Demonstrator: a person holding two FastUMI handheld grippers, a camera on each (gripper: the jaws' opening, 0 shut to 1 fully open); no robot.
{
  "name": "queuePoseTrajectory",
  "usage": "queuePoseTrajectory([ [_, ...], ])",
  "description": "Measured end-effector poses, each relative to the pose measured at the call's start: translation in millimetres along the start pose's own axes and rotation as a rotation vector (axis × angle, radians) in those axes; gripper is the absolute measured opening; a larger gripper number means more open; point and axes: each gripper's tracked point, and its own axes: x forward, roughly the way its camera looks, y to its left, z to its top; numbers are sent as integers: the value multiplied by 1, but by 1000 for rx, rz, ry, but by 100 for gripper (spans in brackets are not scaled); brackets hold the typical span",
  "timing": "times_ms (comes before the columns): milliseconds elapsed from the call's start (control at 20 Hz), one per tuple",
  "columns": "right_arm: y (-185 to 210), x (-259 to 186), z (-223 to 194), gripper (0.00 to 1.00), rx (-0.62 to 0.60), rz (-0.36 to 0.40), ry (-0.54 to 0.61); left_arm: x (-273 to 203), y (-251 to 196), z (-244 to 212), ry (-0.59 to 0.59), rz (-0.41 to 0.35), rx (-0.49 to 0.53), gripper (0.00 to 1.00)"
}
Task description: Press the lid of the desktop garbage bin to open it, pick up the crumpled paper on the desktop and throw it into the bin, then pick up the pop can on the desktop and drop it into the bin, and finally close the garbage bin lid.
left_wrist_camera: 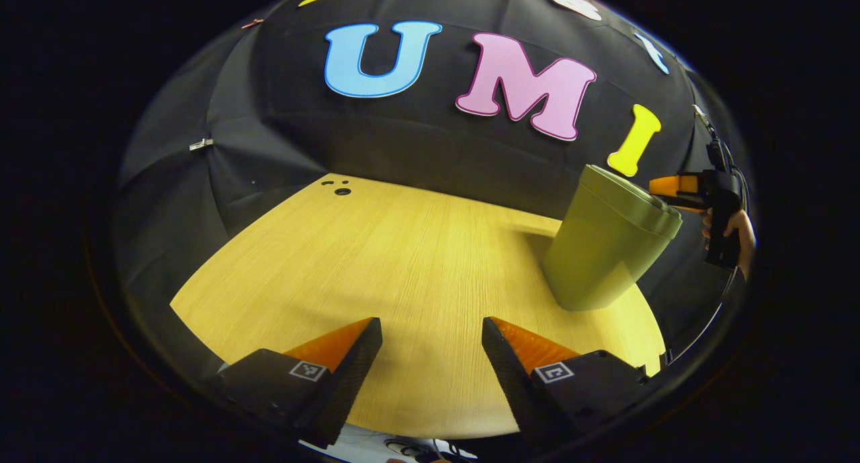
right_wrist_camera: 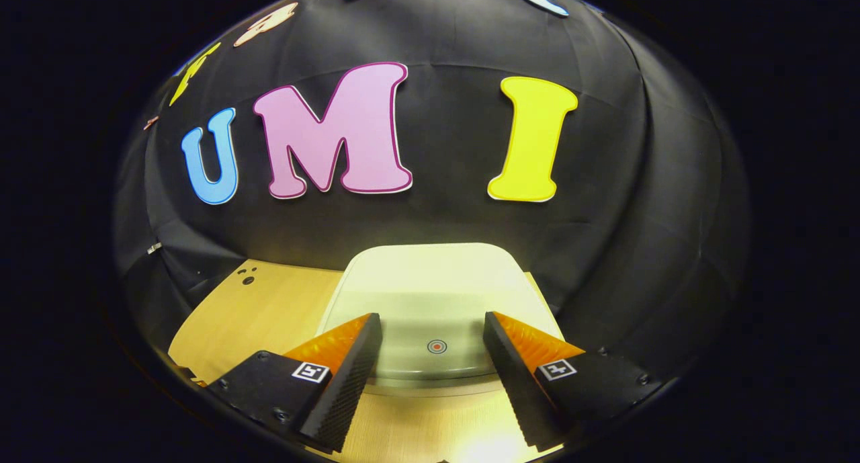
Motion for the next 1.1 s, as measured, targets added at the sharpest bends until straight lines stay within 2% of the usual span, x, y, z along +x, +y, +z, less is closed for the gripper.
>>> queuePoseTrajectory([
  [200, 1, 0, -7, 96, 5, -5, -2, 6, -9, -3, 13, -13, 13, 96],
  [450, 2, 2, -3, 98, 8, 5, -60, 15, -21, -2, 24, -36, 47, 96],
  [650, -1, -8, 3, 96, -25, -25, -103, 24, -29, 25, -16, -46, 56, 96],
  [750, 1, -17, 20, 96, -65, -39, -182, 28, -30, 45, -52, -36, 62, 96],
  [900, 23, -31, 43, 96, -99, 13, -286, 33, -36, 76, -107, -30, 66, 96],
  [1100, 53, -46, 42, 97, -30, 94, -305, 31, -48, 121, -207, -26, 73, 96],
])
